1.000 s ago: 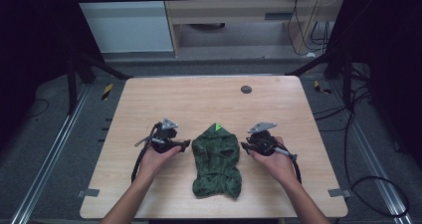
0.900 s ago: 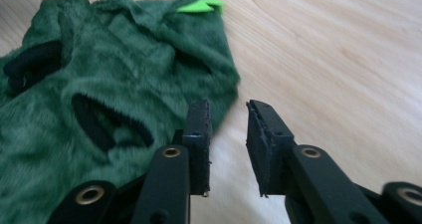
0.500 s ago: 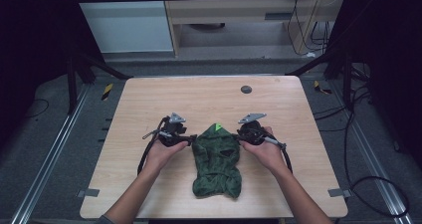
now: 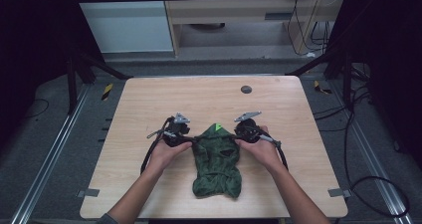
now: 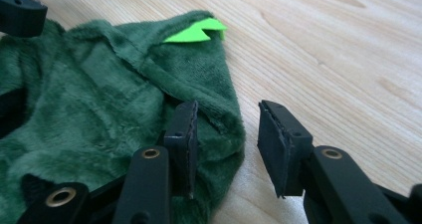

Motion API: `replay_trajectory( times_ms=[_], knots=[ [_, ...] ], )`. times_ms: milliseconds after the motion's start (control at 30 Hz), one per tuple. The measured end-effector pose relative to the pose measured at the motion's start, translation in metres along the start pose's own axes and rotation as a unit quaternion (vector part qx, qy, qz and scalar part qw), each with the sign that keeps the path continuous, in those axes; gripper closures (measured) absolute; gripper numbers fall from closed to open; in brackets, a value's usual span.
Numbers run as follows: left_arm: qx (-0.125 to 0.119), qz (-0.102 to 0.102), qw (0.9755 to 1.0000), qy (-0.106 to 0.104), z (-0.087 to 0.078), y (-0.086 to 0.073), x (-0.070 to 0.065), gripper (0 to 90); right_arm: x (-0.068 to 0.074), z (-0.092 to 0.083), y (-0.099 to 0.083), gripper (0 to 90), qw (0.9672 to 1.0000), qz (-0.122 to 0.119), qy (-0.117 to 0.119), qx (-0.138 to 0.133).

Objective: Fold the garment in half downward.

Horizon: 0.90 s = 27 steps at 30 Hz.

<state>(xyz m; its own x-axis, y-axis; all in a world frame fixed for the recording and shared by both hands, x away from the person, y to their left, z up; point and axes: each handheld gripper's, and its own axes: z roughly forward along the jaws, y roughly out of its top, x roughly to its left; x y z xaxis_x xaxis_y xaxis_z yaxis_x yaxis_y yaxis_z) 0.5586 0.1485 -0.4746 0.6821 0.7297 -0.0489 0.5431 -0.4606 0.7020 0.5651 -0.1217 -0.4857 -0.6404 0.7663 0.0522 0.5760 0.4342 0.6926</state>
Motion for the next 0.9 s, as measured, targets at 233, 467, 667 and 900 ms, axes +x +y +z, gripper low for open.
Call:
replay_trajectory(
  times_ms=[233, 467, 667, 900],
  knots=[
    [0.016, -0.001, 0.9999, 0.005, 0.011, -0.004, 0.002, 39.3, 0.001, 0.007, -0.002, 60.5, 0.9996, -0.005, -0.006, 0.026],
    [0.019, -0.003, 0.9998, -0.003, 0.015, -0.007, 0.004, 41.8, 0.009, 0.006, -0.004, 70.0, 0.9994, -0.017, -0.014, 0.025],
    [0.019, 0.004, 0.9997, -0.013, 0.017, -0.008, 0.004, 49.7, 0.014, 0.003, -0.009, 79.4, 0.9995, -0.025, -0.009, 0.015],
    [0.015, 0.016, 0.9991, -0.035, 0.018, -0.008, -0.001, 70.7, 0.015, 0.003, -0.01, 84.2, 0.9994, -0.029, -0.005, 0.016]
  ],
)
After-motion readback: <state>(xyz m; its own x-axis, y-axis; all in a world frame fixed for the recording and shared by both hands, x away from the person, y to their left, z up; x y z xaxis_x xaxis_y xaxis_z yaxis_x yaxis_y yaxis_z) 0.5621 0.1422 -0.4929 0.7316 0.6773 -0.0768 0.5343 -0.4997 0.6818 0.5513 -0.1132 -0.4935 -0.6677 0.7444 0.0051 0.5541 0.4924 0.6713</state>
